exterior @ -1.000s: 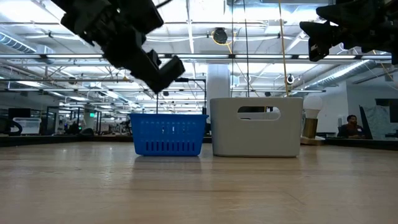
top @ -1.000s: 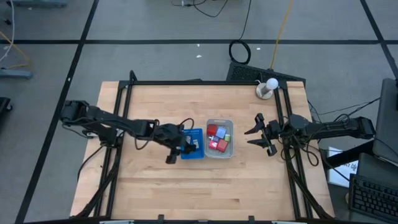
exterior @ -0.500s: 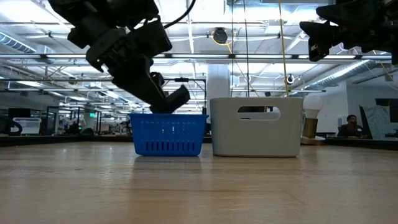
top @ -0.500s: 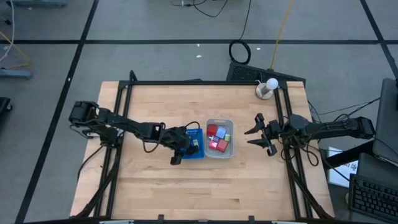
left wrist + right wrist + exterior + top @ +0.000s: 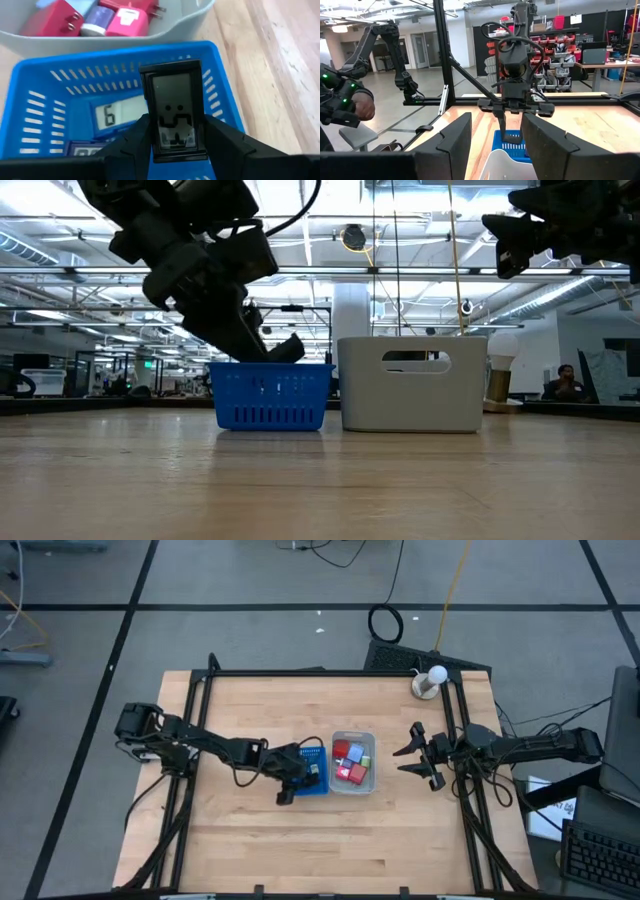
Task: Pick & Place Office items
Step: Put the black digital timer into the blue bin
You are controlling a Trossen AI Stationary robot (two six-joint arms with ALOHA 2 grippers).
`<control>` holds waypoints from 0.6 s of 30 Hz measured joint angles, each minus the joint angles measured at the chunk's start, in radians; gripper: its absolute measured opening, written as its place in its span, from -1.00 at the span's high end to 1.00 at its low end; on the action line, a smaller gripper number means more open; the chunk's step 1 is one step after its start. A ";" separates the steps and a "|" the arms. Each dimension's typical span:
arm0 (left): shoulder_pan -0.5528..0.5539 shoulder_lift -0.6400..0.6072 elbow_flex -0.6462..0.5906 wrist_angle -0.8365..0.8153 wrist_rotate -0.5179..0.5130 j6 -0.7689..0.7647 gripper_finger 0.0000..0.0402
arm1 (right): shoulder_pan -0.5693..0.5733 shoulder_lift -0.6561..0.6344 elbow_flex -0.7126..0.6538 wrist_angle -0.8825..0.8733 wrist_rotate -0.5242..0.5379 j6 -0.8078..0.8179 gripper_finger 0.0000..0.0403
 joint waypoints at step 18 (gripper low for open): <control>0.000 0.001 0.000 0.015 -0.009 -0.014 0.10 | 0.000 0.000 0.000 -0.001 0.000 0.000 0.18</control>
